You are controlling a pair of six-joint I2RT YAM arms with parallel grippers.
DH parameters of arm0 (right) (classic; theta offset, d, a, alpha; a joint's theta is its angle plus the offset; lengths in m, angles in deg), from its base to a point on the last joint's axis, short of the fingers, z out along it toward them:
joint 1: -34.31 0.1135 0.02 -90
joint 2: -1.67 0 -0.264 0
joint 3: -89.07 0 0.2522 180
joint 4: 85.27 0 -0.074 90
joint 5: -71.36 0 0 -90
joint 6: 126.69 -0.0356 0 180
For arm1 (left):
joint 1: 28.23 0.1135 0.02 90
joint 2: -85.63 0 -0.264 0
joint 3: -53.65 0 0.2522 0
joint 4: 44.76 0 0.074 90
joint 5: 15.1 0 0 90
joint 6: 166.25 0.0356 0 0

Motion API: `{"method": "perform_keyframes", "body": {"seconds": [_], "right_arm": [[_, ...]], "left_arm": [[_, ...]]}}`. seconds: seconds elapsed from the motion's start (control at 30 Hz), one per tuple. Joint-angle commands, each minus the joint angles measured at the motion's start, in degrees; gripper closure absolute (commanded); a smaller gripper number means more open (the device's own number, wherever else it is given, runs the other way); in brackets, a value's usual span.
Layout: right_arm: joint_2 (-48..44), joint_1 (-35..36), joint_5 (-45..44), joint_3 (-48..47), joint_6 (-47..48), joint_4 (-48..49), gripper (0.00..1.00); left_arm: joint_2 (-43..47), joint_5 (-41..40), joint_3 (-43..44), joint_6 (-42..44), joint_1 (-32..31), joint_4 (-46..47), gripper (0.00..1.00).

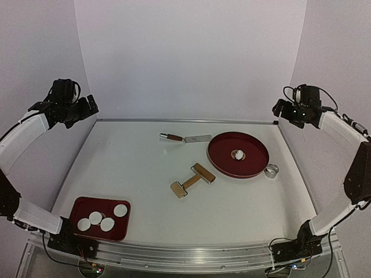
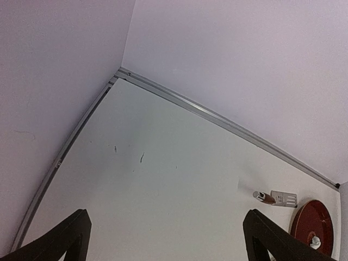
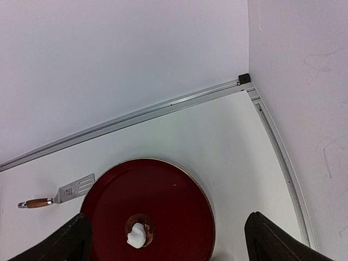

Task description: Roll out the dumpling wrappers from the dough

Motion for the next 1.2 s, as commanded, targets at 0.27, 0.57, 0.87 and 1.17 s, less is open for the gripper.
{"method": "perform_keyframes", "body": {"seconds": [0.27, 0.57, 0.87, 1.17], "right_arm": [[12.4, 16.1, 4.9, -11.2, 14.3, -7.7, 0.07], [24.8, 29.2, 9.7, -19.1, 20.5, -14.2, 0.31], [32.9, 36.7, 7.4, -22.2, 20.4, -19.2, 0.4], [34.4, 39.9, 0.1, -20.3, 12.8, -21.6, 0.52]], "left_arm": [[-2.2, 1.4, -2.6, -13.5, -1.3, -5.9, 0.0], [-6.9, 5.8, -6.0, -18.8, -13.8, -2.7, 0.0], [-5.9, 16.2, -13.6, -23.3, -17.5, 6.8, 0.0], [-9.5, 26.1, -14.1, -17.0, -18.0, 13.0, 0.01]]}}
